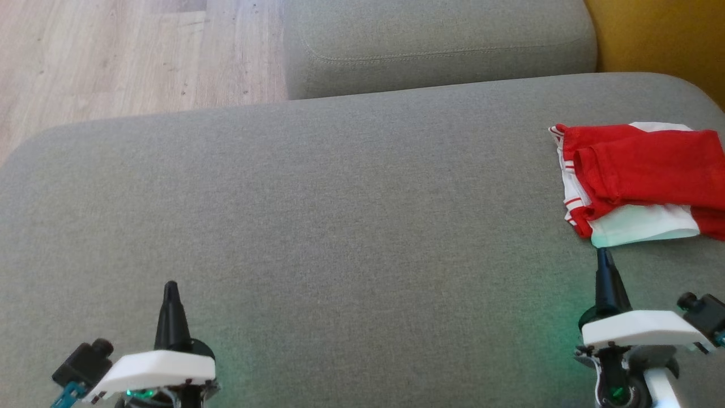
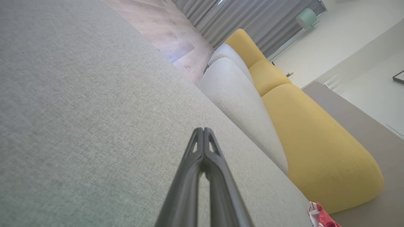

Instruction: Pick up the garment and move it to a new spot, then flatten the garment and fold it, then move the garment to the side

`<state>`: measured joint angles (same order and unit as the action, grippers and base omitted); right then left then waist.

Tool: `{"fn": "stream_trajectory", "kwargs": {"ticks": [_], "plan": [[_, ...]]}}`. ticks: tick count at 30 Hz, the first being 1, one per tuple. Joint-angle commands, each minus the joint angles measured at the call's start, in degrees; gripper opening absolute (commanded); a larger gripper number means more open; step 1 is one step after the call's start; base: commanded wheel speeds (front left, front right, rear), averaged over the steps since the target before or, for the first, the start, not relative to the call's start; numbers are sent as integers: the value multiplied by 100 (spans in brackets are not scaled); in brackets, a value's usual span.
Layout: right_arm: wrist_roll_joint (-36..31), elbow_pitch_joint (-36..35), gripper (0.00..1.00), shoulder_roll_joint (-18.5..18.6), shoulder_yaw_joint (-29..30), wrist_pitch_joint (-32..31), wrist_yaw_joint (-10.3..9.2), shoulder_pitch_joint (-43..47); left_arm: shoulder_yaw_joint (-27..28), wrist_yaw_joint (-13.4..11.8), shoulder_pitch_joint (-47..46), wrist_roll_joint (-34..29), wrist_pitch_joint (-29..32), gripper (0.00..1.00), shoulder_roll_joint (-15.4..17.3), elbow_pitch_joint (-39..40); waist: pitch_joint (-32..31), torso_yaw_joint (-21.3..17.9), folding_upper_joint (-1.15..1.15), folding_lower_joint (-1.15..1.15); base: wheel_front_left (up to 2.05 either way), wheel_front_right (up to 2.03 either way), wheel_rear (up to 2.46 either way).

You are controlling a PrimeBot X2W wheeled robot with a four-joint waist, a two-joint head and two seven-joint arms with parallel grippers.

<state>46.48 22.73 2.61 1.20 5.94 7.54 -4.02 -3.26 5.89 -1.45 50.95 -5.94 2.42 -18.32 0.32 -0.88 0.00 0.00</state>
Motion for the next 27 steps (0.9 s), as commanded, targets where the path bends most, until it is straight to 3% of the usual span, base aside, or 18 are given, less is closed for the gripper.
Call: {"fn": "stream_trajectory", "kwargs": {"ticks": [1, 27], "plan": [[162, -233, 0, 17, 0, -51, -2, -229, 171, 43, -321, 129, 41, 0, 19, 199, 0, 2, 0, 0, 0, 0, 0], [1865, -479, 0, 21, 206, -511, -3, -224, 482, 88, -380, 1672, 505, 0, 29, 287, -5, 35, 0, 0, 0, 0, 0]]}}
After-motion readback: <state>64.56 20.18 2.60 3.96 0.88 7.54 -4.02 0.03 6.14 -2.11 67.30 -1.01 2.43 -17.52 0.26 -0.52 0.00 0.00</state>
